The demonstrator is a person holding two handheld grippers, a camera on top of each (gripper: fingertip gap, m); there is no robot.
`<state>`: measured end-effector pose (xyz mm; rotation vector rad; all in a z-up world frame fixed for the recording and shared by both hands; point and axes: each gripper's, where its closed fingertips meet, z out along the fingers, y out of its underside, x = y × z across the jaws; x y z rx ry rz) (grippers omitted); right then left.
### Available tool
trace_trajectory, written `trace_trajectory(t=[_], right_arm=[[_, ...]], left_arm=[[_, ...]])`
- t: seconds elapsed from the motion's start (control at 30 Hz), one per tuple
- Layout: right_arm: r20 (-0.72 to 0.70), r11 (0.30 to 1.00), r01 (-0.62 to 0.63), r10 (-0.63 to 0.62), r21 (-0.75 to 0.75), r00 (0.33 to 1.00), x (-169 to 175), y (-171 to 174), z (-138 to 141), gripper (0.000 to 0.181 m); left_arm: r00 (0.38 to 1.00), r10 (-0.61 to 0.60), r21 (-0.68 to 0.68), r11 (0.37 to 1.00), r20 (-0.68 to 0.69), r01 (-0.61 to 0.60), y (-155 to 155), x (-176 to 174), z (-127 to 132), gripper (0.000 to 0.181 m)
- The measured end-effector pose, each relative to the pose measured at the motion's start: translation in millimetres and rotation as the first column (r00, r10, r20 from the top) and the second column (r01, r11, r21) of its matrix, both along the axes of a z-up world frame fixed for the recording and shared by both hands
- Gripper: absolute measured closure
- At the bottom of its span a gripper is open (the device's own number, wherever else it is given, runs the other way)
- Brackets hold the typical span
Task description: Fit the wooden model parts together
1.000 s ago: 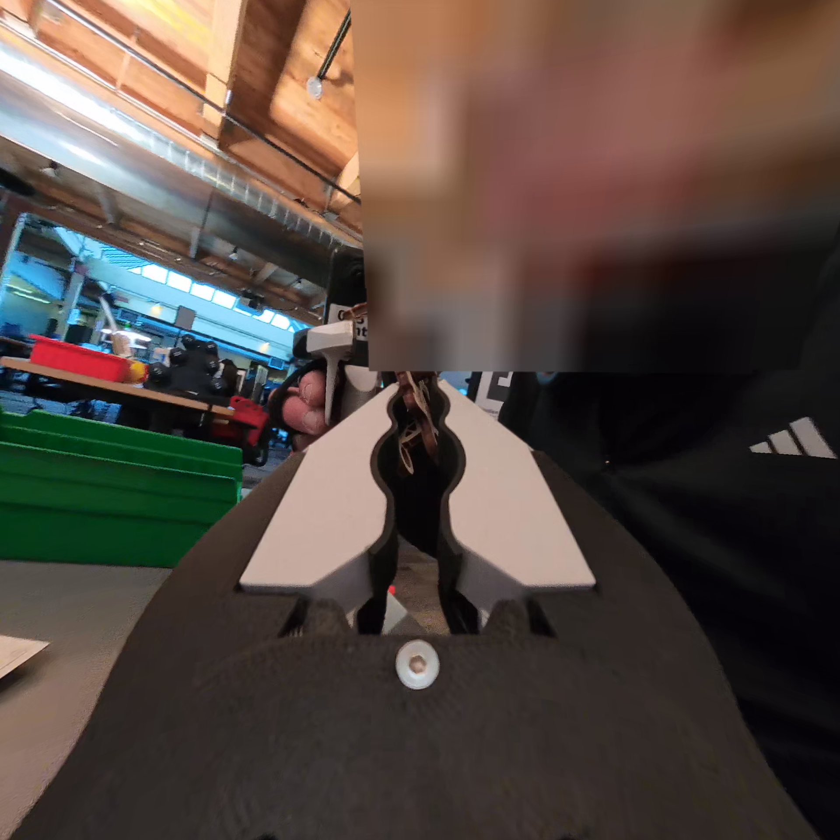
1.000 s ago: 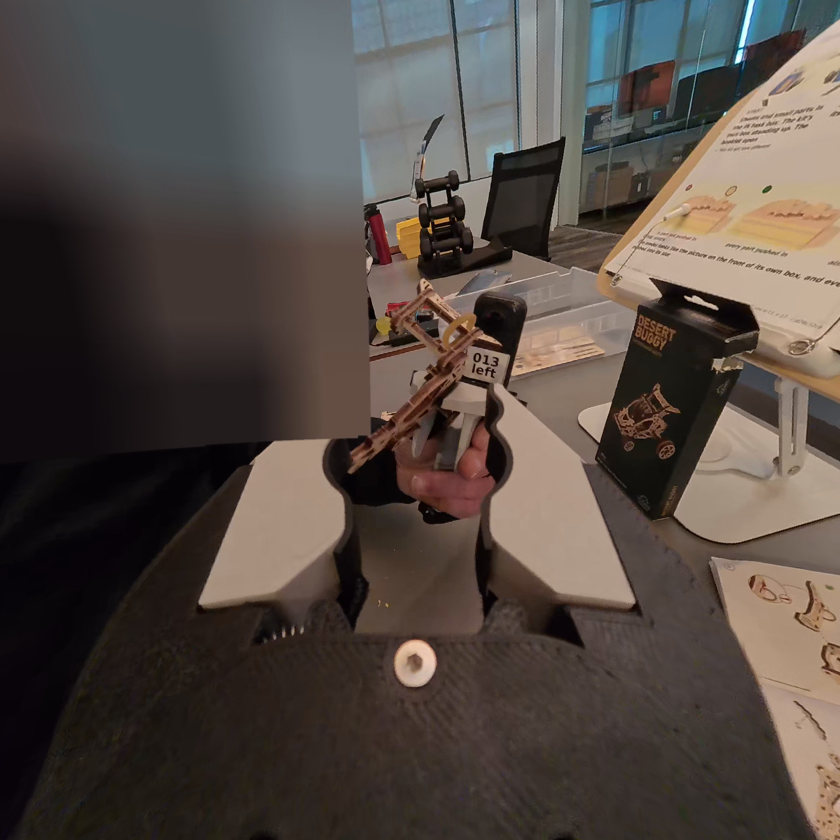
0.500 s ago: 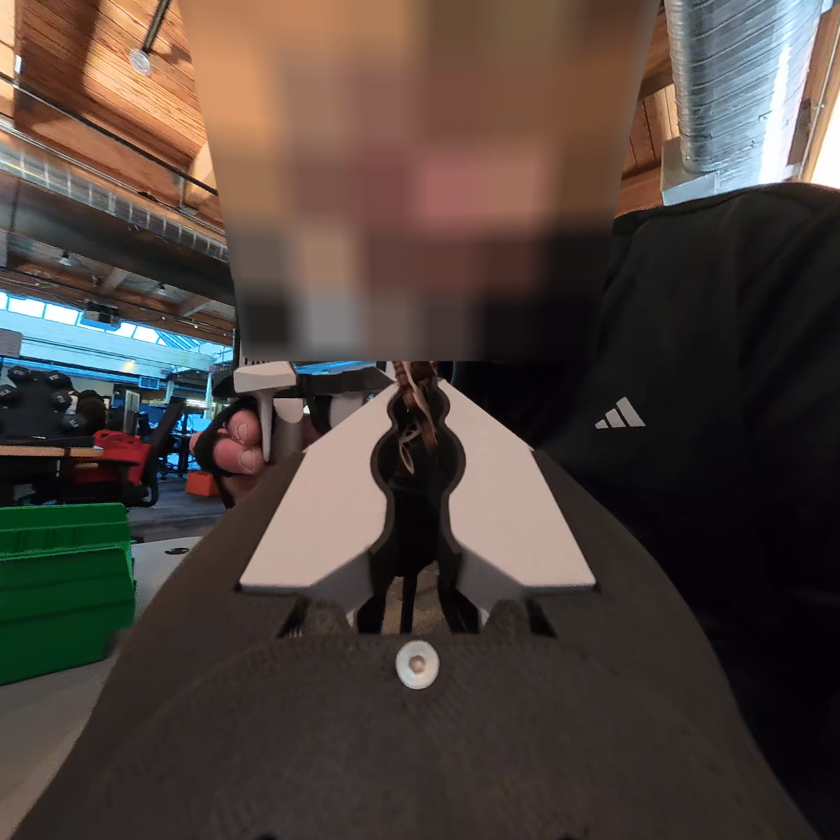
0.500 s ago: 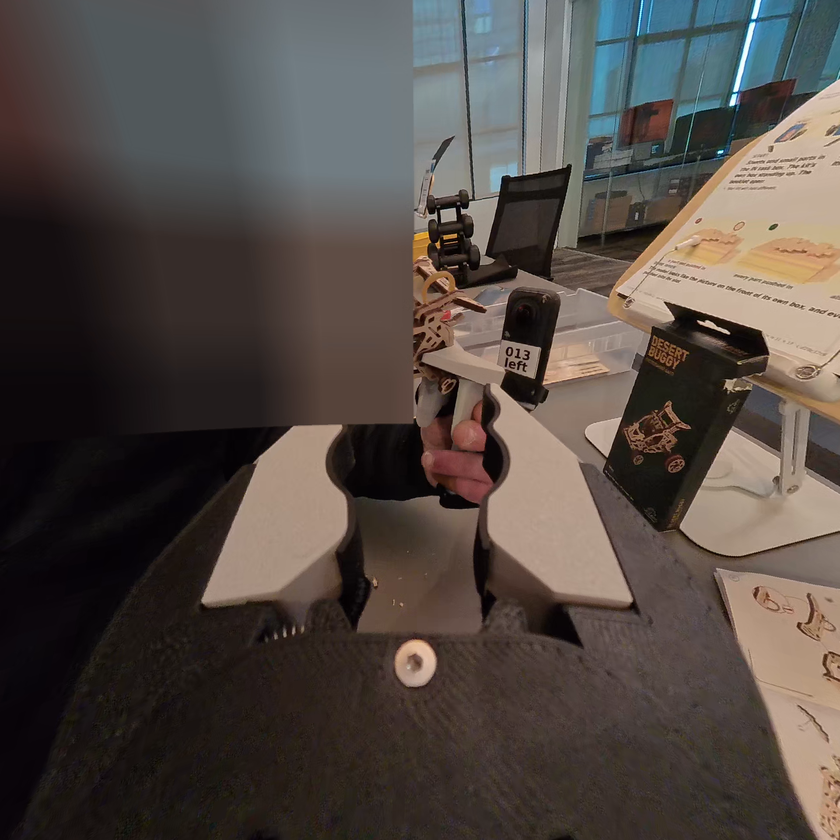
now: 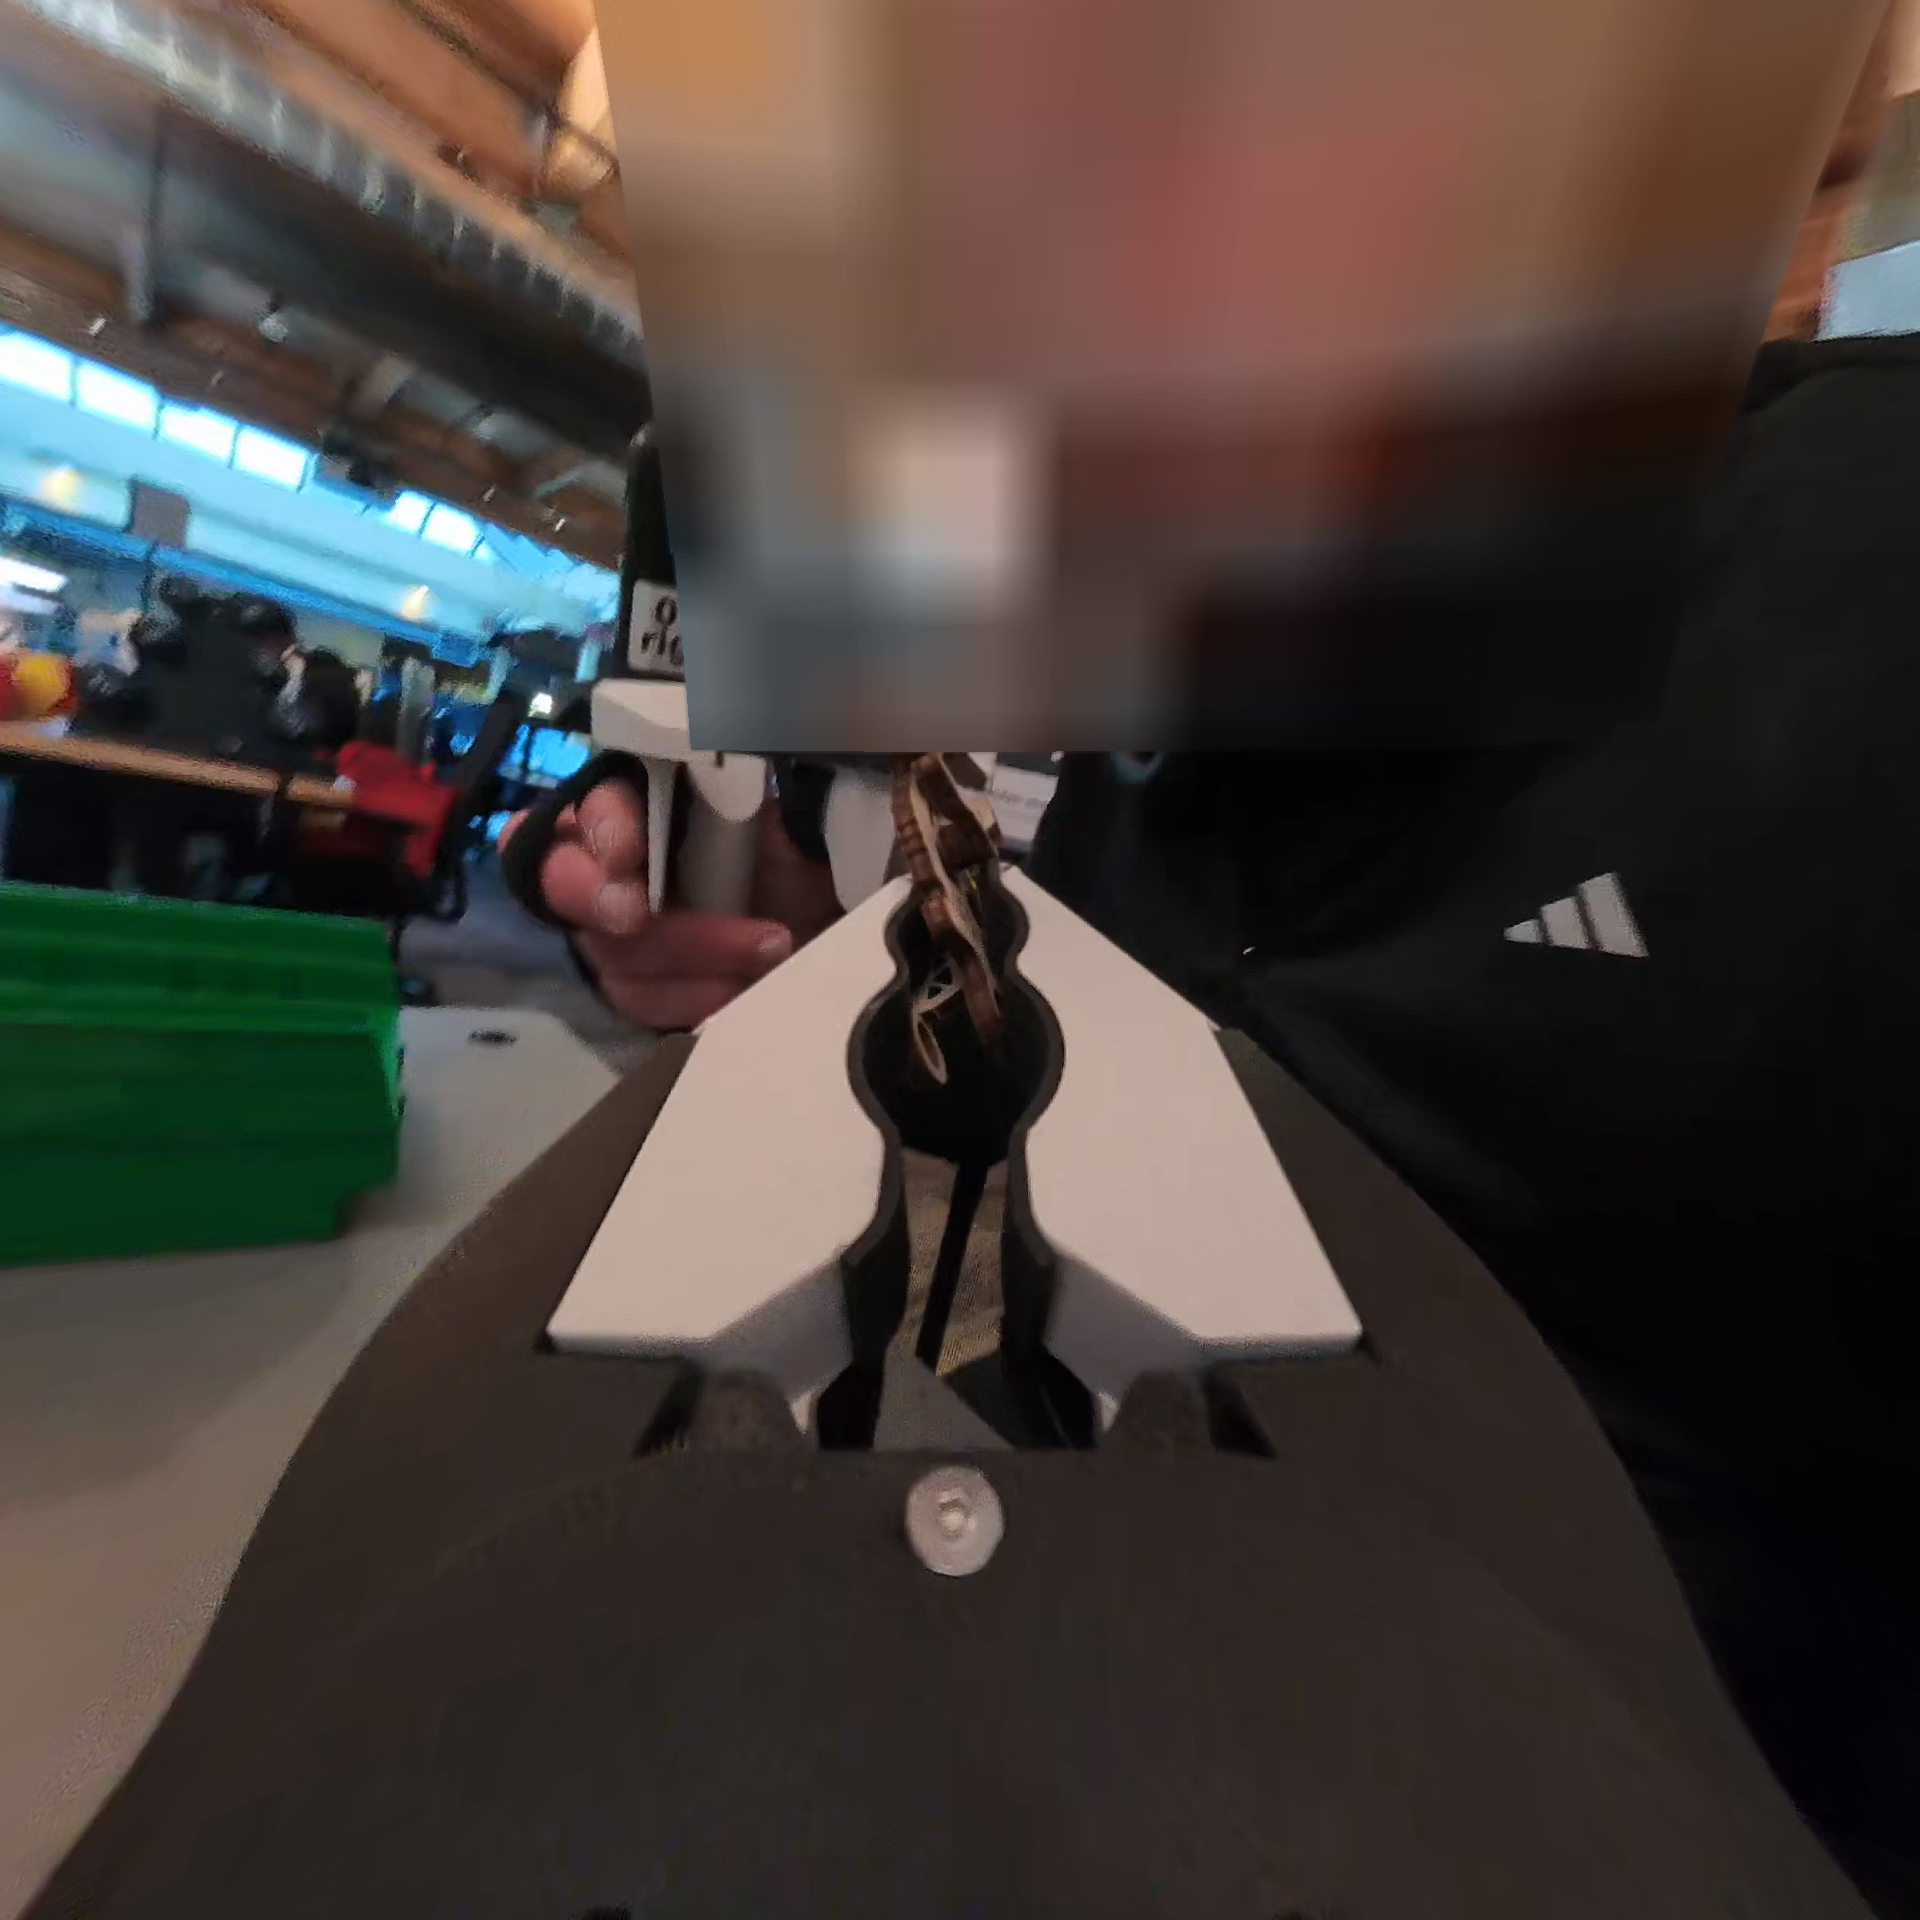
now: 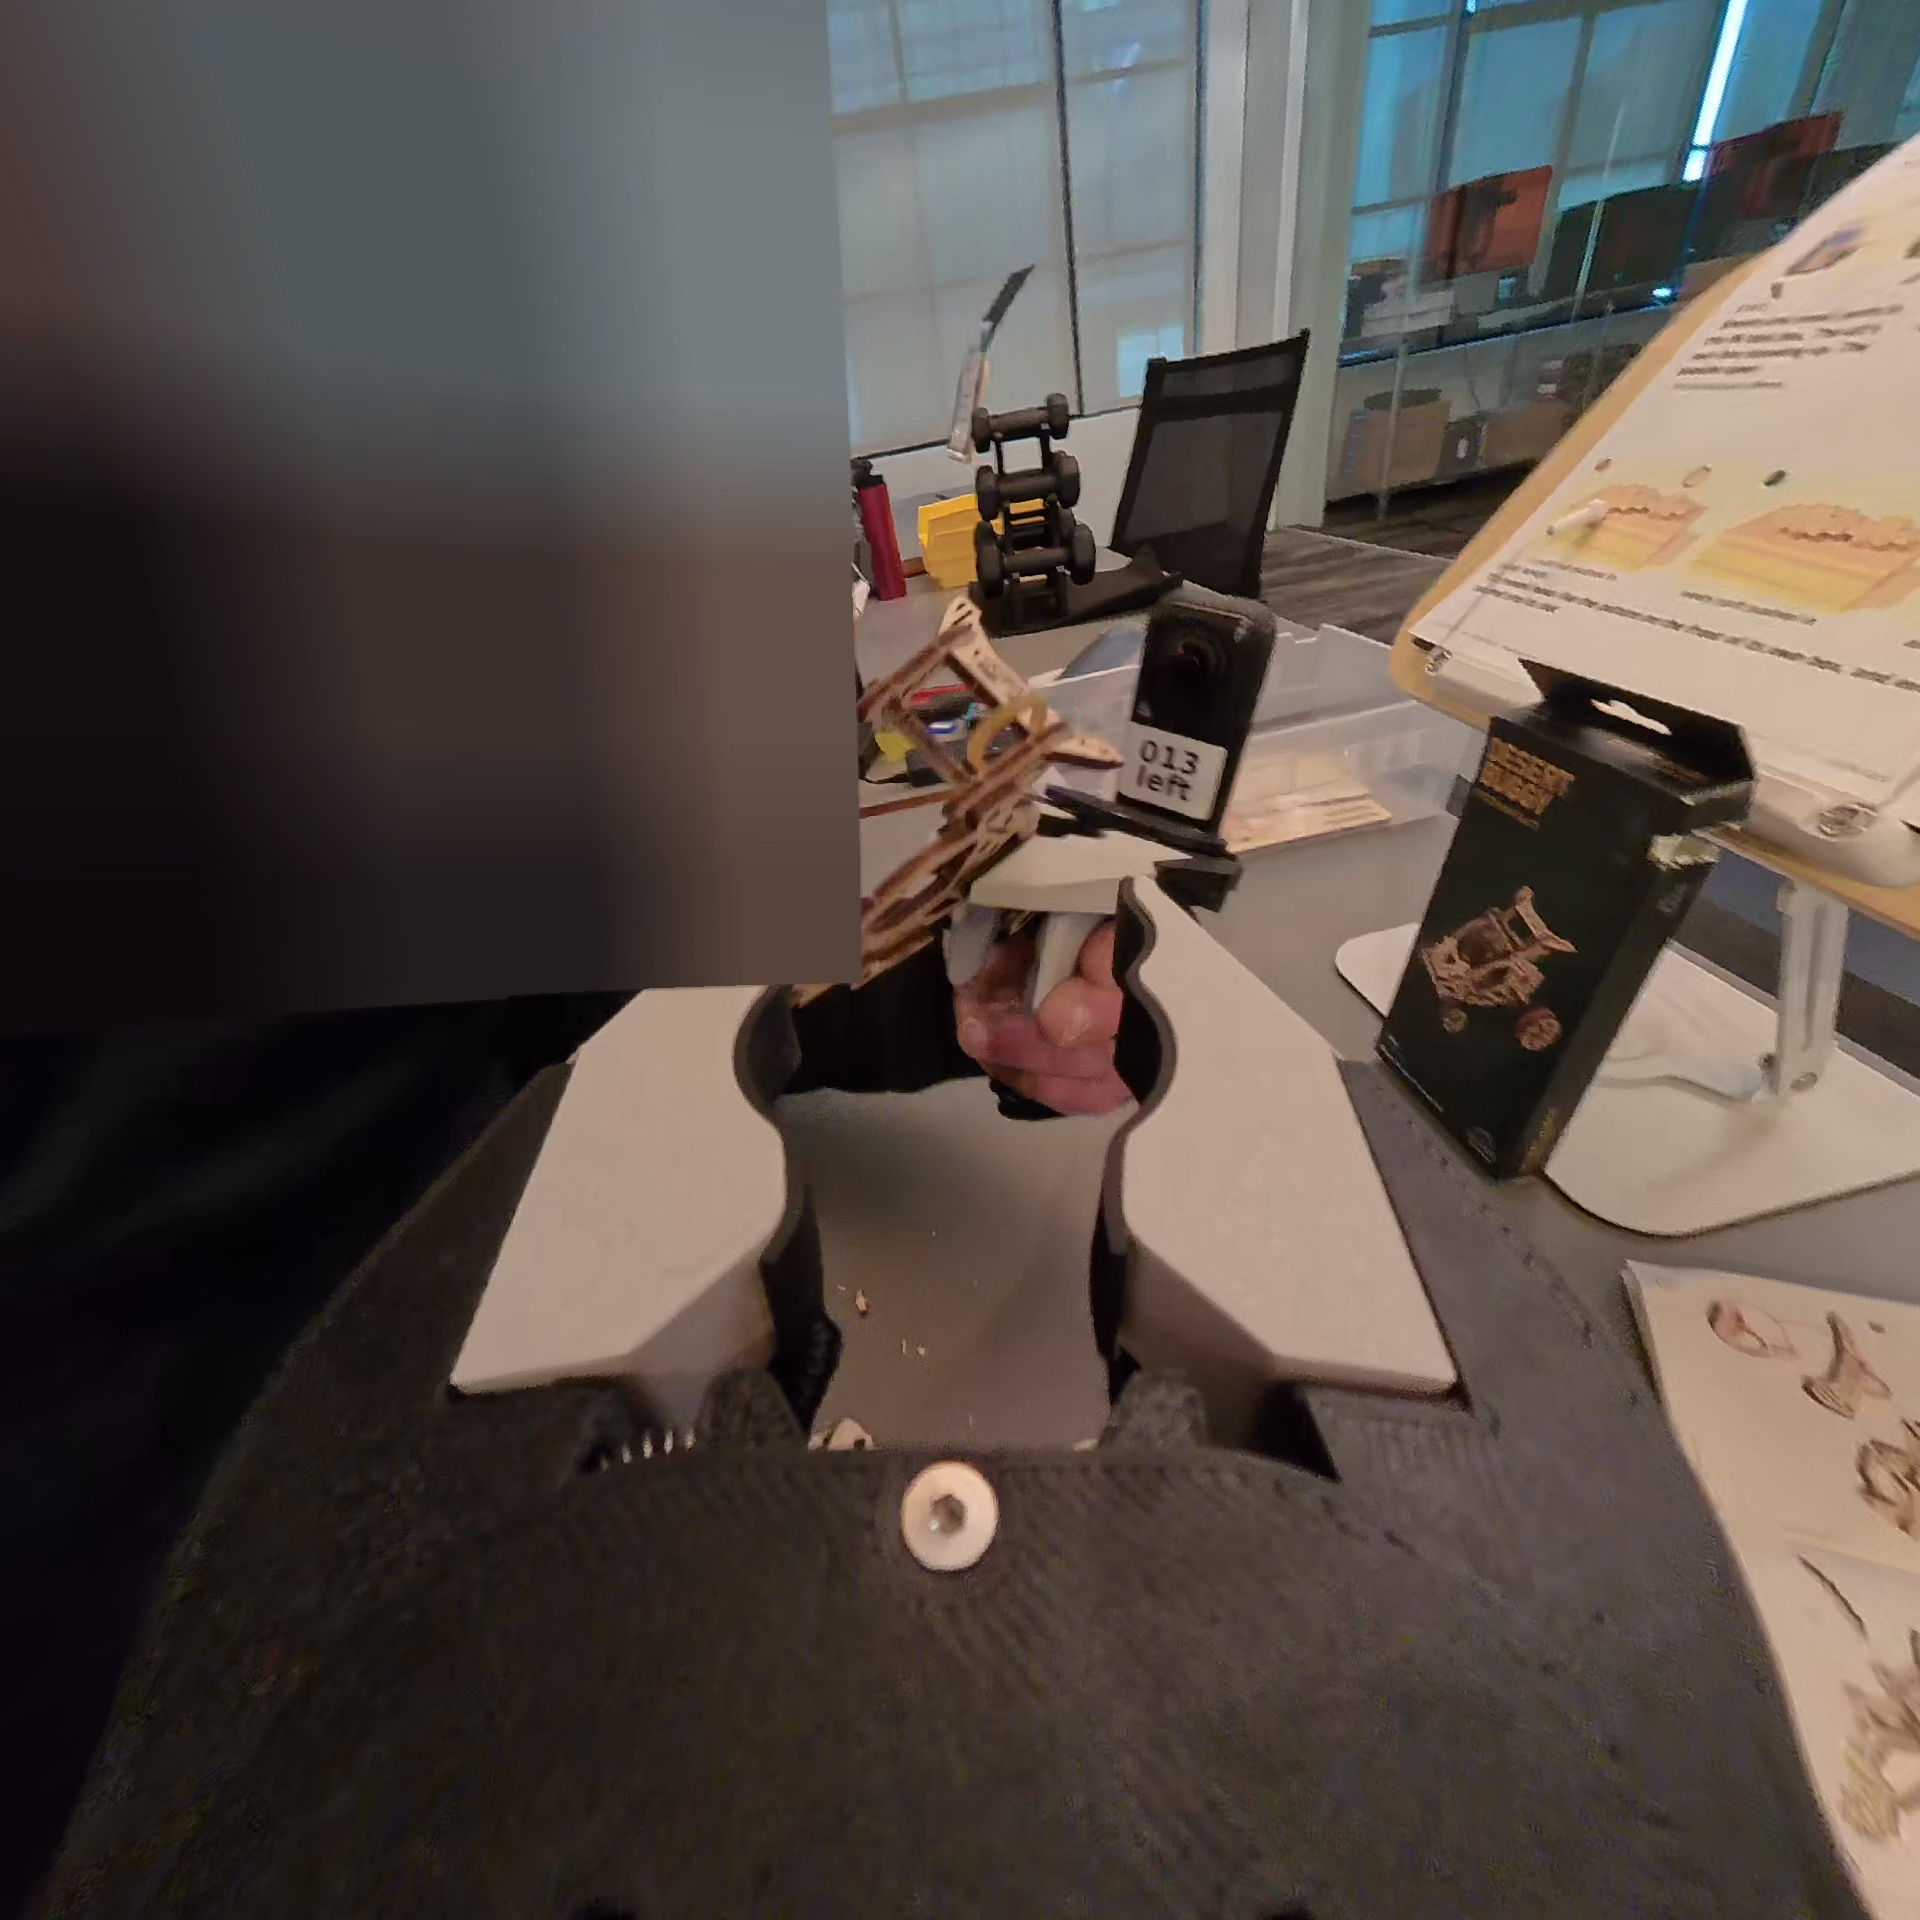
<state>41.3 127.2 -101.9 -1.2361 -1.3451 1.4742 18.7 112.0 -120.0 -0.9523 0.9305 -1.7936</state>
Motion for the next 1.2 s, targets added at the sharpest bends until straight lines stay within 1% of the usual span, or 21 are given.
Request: trace_trajectory(t=[0.03,0.1,0.17,0.2,0.3,0.33,0.4,0.47,0.53,0.57,0.6,0.67,0.77,0.87,0.93,1.0,1.07,1.2], right_arm=[[0.013,1.0,0.02,-0.02,-0.002,1.0,3.6,4.8,-3.0,0.122],[0.044,0.998,0.061,-0.06,-0.014,0.997,12.1,14.5,-11.4,0.123],[0.085,0.995,0.094,-0.09,-0.033,0.992,20.2,20.8,-23.1,0.122],[0.107,0.993,0.111,-0.107,-0.032,0.988,23.7,22.8,-29.9,0.122],[0.169,0.988,0.15,-0.143,-0.034,0.975,32.2,23.7,-50.1,0.124],[0.195,0.985,0.169,-0.161,-0.024,0.967,34.1,24.1,-57.5,0.125],[0.246,0.979,0.206,-0.2,0.003,0.948,38.2,25.9,-72.7,0.128],[0.28,0.972,0.232,-0.218,-0.019,0.935,40.5,28.0,-84.4,0.133],[0.296,0.969,0.243,-0.218,-0.049,0.93,41.2,29.0,-93.5,0.135],[0.301,0.968,0.242,-0.21,-0.073,0.93,40.8,28.9,-97.3,0.136],[0.294,0.967,0.233,-0.193,-0.108,0.936,39.9,28.0,-99.3,0.136],[0.268,0.961,0.204,-0.151,-0.185,0.952,38.3,25.9,-101.4,0.147],[0.26,0.952,0.171,-0.103,-0.252,0.96,36.7,22.4,-107.1,0.151],[0.224,0.944,0.108,-0.037,-0.312,0.974,34.5,11.3,-104.7,0.157],[0.213,0.939,0.089,-0.018,-0.332,0.977,34.5,7.6,-105.0,0.167],[0.181,0.929,0.077,-0.011,-0.363,0.983,35.6,7.3,-101.3,0.171],[0.167,0.928,0.086,-0.026,-0.362,0.986,36.9,9.3,-99.7,0.177],[0.136,0.924,0.09,-0.041,-0.372,0.99,38.4,10.6,-89.1,0.178]], left_arm=[[0.999,0.025,-0.021,0.999,-0.035,-0.025,2.1,2.3,-3.9,0.175],[0.983,0.108,-0.09,0.988,-0.148,-0.122,15.1,9.1,-18.3,0.175],[0.968,0.14,-0.136,0.976,-0.208,-0.17,18.5,12.2,-29.0,0.174],[0.951,0.171,-0.171,0.961,-0.259,-0.219,25.0,14.7,-37.9,0.174],[0.906,0.213,-0.229,0.923,-0.367,-0.31,33.5,21.3,-59.2,0.174],[0.881,0.247,-0.245,0.898,-0.405,-0.364,40.0,21.9,-66.3,0.175],[0.856,0.261,-0.251,0.881,-0.447,-0.4,41.4,25.0,-74.6,0.175],[0.821,0.28,-0.264,0.853,-0.498,-0.451,45.5,28.6,-83.2,0.174],[0.825,0.28,-0.266,0.854,-0.491,-0.448,41.7,34.7,-81.3,0.175],[0.816,0.291,-0.268,0.844,-0.499,-0.465,42.7,36.7,-82.4,0.174],[0.811,0.295,-0.26,0.844,-0.506,-0.469,41.7,39.4,-83.4,0.174],[0.81,0.294,-0.243,0.853,-0.508,-0.462,37.3,45.2,-83.2,0.174],[0.812,0.291,-0.222,0.866,-0.506,-0.448,30.0,52.3,-81.2,0.174],[0.8,0.297,-0.198,0.87,-0.521,-0.452,25.7,56.7,-82.9,0.174],[0.799,0.302,-0.19,0.871,-0.52,-0.453,23.3,58.8,-81.9,0.174],[0.803,0.309,-0.188,0.87,-0.51,-0.455,21.8,59.8,-78.0,0.174],[0.795,0.329,-0.179,0.863,-0.51,-0.472,22.3,60.8,-74.8,0.174],[0.78,0.372,-0.147,0.853,-0.503,-0.501,21.9,63.0,-64.2,0.174]])
